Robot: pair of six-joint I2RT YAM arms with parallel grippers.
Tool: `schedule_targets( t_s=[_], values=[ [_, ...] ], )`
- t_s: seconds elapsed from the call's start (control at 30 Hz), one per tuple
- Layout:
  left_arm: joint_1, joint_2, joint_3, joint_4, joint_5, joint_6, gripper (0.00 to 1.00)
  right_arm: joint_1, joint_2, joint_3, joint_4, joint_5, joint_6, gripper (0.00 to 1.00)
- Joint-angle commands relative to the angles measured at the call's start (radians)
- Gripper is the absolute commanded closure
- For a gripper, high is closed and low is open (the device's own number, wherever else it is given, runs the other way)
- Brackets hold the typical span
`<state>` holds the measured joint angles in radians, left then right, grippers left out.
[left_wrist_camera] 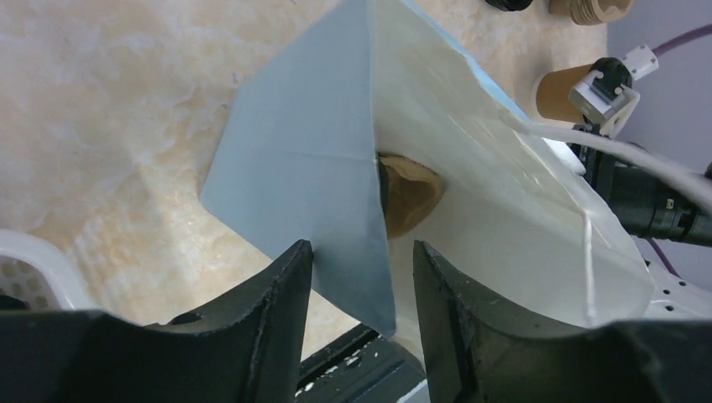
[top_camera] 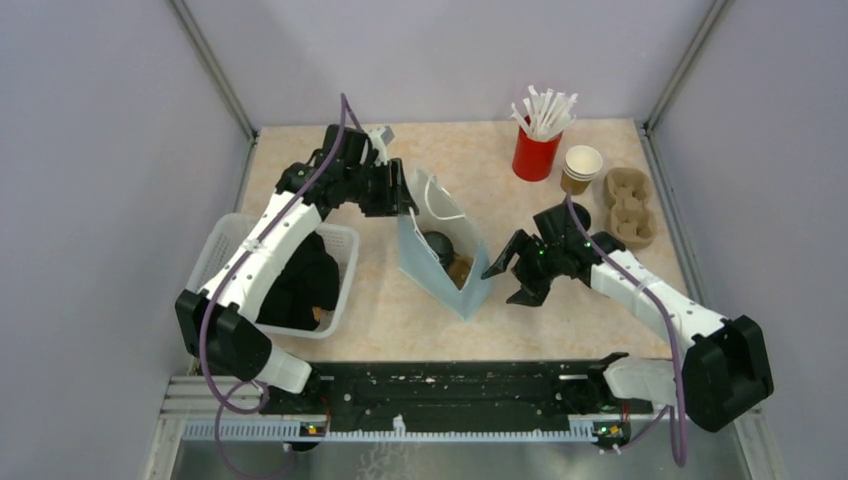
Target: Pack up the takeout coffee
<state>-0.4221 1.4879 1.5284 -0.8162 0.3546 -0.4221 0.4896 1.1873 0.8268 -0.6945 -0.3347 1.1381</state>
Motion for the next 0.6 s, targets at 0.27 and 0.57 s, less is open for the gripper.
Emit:
schedule_targets(
  t_s=[0.27, 0.57],
  values=[
    [0.0, -0.121, 0.023, -0.078, -0.068, -0.045, 0.27, -0.22, 0.077, 0.284, -0.235, 0.12, -0.27, 0.23],
    [0.002, -0.039, 0.088, -0.128, -0.116, -0.009, 0.34, -0.298, 0.181, 0.661, -0.617, 0.489, -0.699, 0.11]
  ],
)
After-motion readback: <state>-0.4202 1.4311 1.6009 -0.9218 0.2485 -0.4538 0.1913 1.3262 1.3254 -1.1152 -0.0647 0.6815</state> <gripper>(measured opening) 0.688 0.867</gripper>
